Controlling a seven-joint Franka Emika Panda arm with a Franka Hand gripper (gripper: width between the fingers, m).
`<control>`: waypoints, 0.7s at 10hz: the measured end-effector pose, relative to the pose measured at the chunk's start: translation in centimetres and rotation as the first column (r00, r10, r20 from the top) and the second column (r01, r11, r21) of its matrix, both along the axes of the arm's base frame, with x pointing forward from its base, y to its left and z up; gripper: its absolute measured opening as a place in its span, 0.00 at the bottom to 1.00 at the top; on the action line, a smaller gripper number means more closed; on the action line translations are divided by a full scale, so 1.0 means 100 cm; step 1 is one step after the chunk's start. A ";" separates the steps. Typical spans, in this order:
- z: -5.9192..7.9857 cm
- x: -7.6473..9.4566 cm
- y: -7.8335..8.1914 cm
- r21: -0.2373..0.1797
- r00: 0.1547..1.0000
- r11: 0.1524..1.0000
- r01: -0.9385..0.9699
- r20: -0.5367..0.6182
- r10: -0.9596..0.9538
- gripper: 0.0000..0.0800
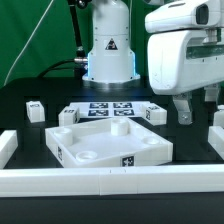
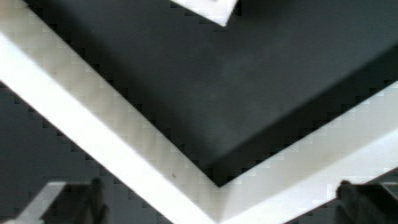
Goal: Assemble one leg
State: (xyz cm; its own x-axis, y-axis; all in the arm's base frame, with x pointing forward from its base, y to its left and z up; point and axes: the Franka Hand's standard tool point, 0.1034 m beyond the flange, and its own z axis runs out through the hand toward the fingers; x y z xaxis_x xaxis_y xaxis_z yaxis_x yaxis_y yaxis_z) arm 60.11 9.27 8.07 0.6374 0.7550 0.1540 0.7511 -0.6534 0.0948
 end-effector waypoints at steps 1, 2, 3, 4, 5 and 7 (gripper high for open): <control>0.000 0.000 0.000 0.000 1.000 1.000 0.000 0.000 0.000 0.81; 0.000 0.000 0.000 0.000 1.000 1.000 0.000 0.000 0.000 0.81; 0.000 0.000 0.000 0.000 1.000 1.000 0.000 0.000 0.000 0.81; 0.000 0.000 0.000 0.000 1.000 1.000 0.000 0.000 0.000 0.81; 0.000 0.000 0.000 0.000 1.000 1.000 0.000 0.000 0.000 0.81; 0.000 0.000 0.000 0.000 1.000 1.000 -0.002 0.000 0.002 0.81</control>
Offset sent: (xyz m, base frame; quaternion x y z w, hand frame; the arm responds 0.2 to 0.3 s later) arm 0.0000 0.0000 0.0000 0.0000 0.0000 0.0000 1.0000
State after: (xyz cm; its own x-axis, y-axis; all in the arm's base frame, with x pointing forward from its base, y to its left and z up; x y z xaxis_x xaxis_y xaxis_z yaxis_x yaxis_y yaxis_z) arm 60.10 9.23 8.06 0.6360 0.7562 0.1539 0.7522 -0.6520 0.0952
